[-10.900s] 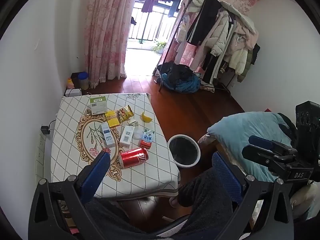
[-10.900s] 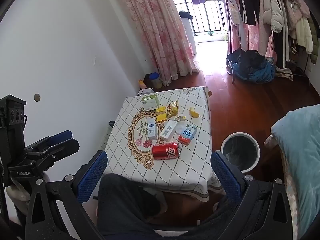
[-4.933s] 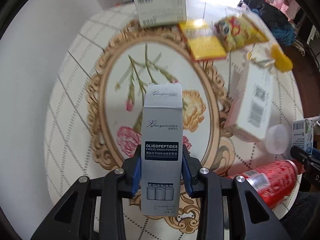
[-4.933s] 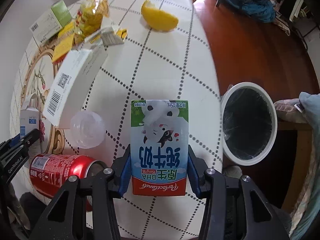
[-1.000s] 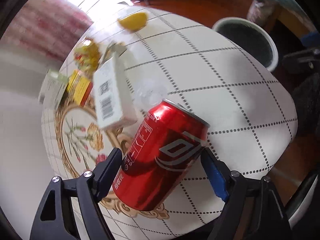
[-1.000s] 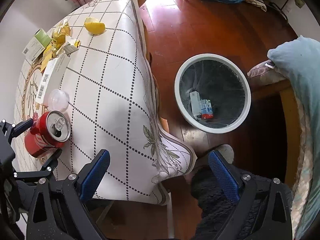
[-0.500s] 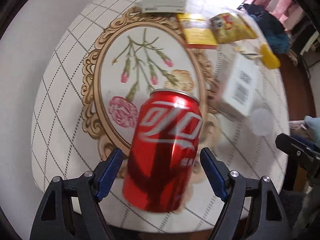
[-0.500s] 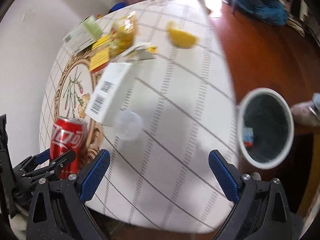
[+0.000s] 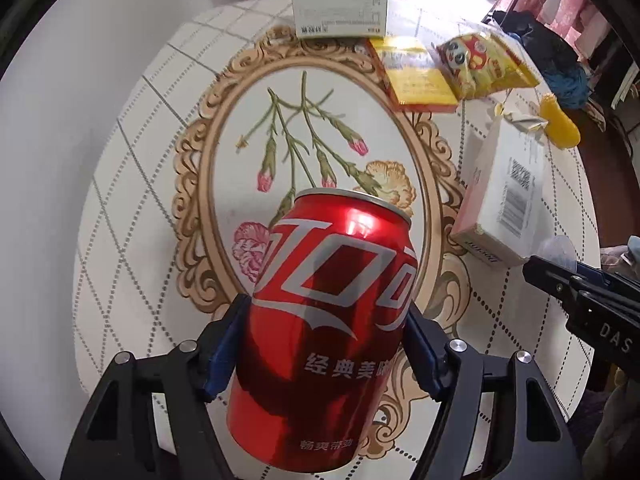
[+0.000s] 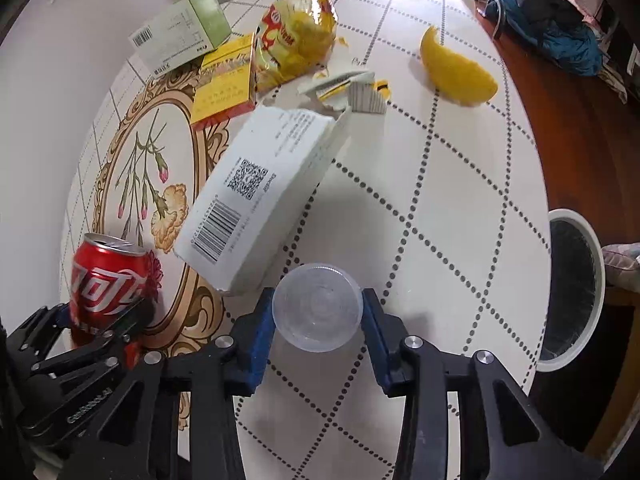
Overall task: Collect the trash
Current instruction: 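Carry the can and cup over the bin and release both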
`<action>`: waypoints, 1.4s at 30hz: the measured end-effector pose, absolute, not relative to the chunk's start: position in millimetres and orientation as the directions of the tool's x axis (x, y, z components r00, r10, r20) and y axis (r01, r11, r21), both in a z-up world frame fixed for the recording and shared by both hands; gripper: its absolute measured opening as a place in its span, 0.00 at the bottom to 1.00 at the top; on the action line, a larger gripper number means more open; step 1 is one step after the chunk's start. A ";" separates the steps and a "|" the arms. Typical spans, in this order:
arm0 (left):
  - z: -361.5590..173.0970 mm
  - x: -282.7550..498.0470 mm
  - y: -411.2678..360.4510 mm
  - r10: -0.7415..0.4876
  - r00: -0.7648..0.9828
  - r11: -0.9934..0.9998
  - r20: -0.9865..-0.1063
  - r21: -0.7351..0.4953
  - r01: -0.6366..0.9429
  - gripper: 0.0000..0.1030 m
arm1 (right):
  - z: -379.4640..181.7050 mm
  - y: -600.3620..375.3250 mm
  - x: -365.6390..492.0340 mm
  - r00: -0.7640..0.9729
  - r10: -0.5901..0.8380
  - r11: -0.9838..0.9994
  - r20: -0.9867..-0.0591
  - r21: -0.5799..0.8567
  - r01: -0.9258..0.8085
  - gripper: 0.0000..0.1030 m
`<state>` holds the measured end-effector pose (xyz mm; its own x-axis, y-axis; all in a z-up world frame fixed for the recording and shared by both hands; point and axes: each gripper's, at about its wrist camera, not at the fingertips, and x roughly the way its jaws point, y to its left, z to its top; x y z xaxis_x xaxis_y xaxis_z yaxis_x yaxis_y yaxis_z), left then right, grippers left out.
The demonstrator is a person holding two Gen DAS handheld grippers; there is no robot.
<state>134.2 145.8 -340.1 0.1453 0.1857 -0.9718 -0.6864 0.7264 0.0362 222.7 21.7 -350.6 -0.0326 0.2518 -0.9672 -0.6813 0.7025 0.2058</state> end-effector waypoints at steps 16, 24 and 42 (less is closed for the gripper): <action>-200.1 204.9 51.2 0.172 0.451 0.835 -0.876 -0.113 -0.538 0.67 | -241.2 -113.5 284.1 0.182 0.396 0.790 -0.900 0.233 -0.567 0.42; -208.5 312.0 -23.3 -0.017 0.497 0.905 -0.867 -0.225 -0.362 0.67 | -220.0 -232.9 360.1 0.273 0.330 0.880 -0.903 0.190 -0.435 0.42; -374.3 479.2 -121.1 -0.445 0.119 0.828 -0.888 -0.458 -0.322 0.83 | -385.5 -330.4 456.4 0.042 0.186 0.951 -0.982 0.169 -0.260 0.42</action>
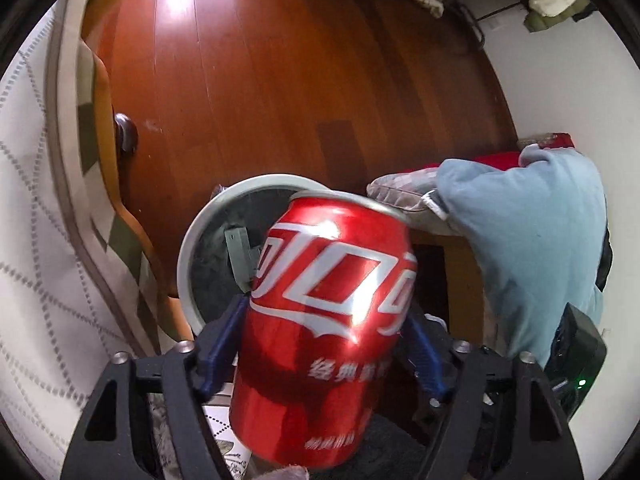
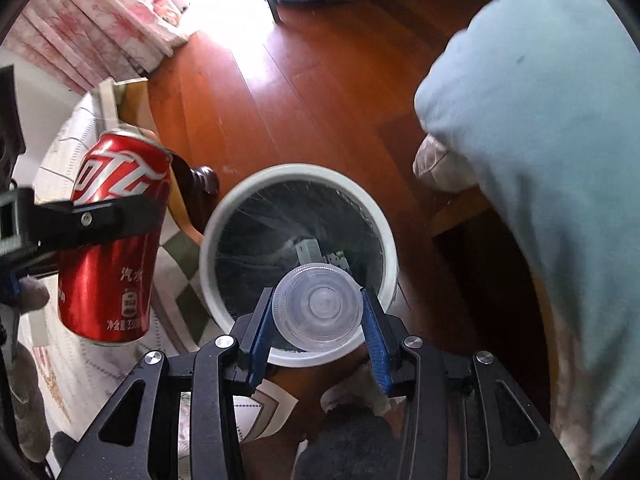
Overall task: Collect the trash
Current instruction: 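Carry the can and cup over the bin and release both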
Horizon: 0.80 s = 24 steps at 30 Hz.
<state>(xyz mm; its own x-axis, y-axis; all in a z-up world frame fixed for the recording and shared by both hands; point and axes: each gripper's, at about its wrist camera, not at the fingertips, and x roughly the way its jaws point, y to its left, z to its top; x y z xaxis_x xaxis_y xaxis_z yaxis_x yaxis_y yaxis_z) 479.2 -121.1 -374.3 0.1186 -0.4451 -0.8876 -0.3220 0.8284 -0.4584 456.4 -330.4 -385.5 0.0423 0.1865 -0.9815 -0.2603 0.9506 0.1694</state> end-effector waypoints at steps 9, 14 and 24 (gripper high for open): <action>-362.5 460.1 -100.4 -0.312 0.137 0.874 -0.940 -0.340 -0.347 0.93 | -418.7 -334.5 469.0 -0.016 0.172 0.965 -0.985 0.172 -0.197 0.90; -337.8 434.1 -99.5 -0.097 0.177 0.934 -0.979 -0.150 -0.323 0.93 | -402.8 -330.8 456.7 0.016 0.129 0.967 -0.992 0.122 -0.225 0.98; -296.0 376.5 -107.0 0.027 0.244 0.952 -0.969 -0.050 -0.302 0.93 | -347.0 -321.3 416.8 0.105 0.054 0.964 -0.993 0.024 -0.265 0.98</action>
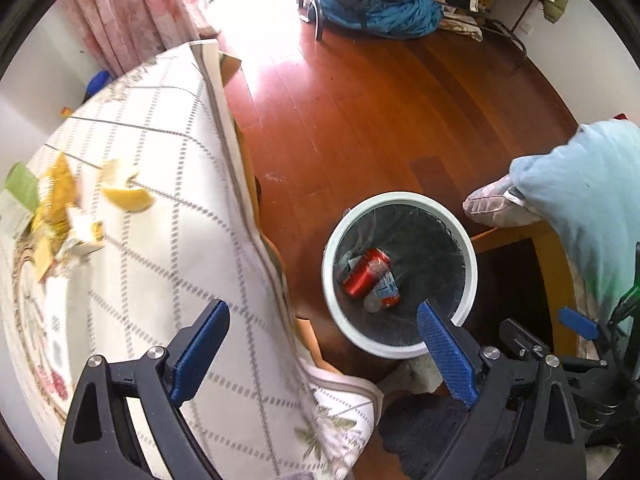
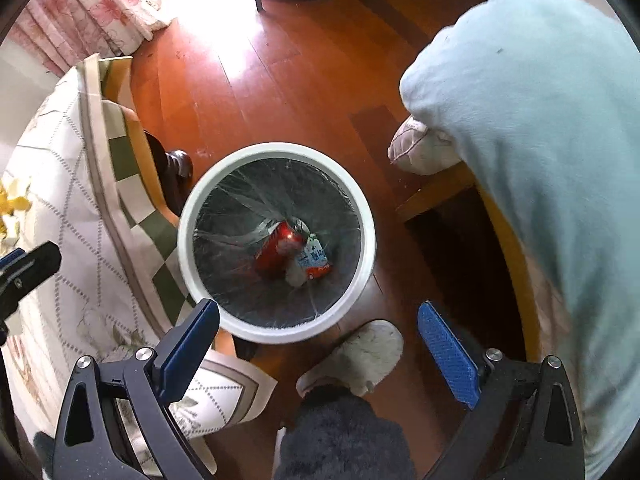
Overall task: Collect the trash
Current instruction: 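Carry the can and cup over the bin and release both, then grasp the white barcode box with the left gripper while the right grasps the lemon peel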
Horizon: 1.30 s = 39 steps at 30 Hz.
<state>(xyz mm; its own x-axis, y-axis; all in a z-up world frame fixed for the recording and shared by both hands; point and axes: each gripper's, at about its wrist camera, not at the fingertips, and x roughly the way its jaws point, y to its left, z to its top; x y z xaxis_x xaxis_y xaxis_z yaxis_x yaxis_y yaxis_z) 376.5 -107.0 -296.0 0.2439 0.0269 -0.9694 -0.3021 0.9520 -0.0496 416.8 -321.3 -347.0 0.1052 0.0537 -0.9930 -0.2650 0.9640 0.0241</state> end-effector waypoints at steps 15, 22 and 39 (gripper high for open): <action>-194.8 299.8 -115.3 0.095 0.432 0.956 -0.897 -0.039 -0.292 0.93 | -221.0 -321.8 342.5 0.314 0.114 0.964 -0.943 0.029 -0.264 1.00; -155.1 266.5 -86.4 0.113 0.498 0.938 -0.860 -0.073 -0.339 0.93 | -170.5 -314.6 319.2 0.365 0.185 0.959 -0.912 0.086 -0.269 1.00; -294.0 257.6 88.2 0.157 0.209 0.864 -0.965 0.031 -0.503 0.92 | -246.1 -117.1 334.3 0.113 0.332 0.848 -0.936 0.244 -0.471 0.62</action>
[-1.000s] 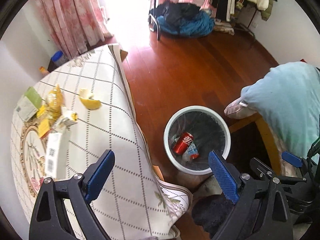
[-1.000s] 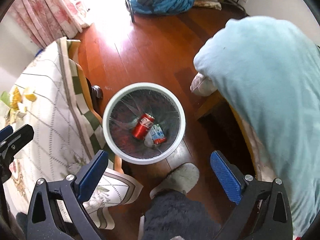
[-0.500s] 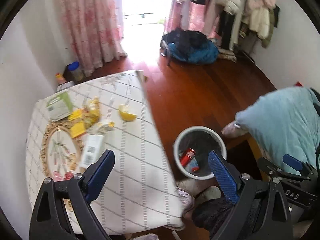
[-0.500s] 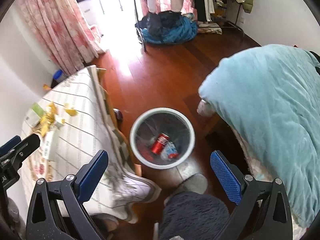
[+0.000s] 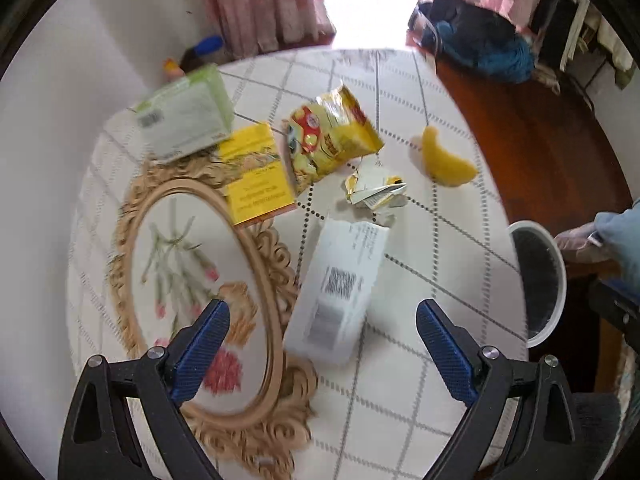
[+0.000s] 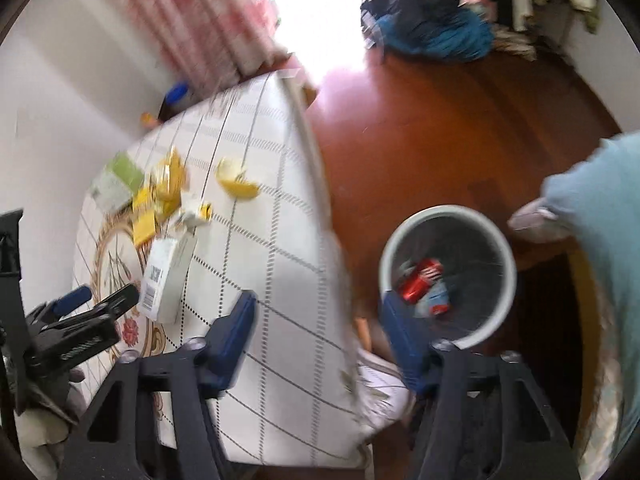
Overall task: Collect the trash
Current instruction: 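Grasp the white barcode box with the left gripper while the right grasps the lemon peel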
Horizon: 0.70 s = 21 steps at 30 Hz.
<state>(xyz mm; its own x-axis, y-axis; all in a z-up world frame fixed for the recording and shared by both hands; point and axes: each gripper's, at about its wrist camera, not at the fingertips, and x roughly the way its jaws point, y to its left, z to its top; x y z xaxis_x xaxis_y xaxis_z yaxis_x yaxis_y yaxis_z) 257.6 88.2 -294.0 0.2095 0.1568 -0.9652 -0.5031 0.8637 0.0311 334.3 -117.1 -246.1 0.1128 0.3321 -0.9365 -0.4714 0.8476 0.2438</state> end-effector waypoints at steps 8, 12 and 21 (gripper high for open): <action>-327.6 266.0 109.1 0.050 0.188 0.836 -0.981 -0.062 -0.545 0.48 | -287.8 -21.1 382.4 0.054 0.296 0.761 -0.954 0.202 -0.617 0.62; -326.8 249.3 118.0 0.082 0.201 0.777 -0.976 -0.064 -0.626 0.48 | -302.7 27.7 394.7 0.064 0.251 0.696 -0.966 0.134 -0.705 0.62; -325.6 244.4 116.7 0.110 0.214 0.760 -0.971 -0.056 -0.648 0.45 | -336.6 72.7 393.3 0.030 0.204 0.633 -0.979 0.109 -0.766 0.15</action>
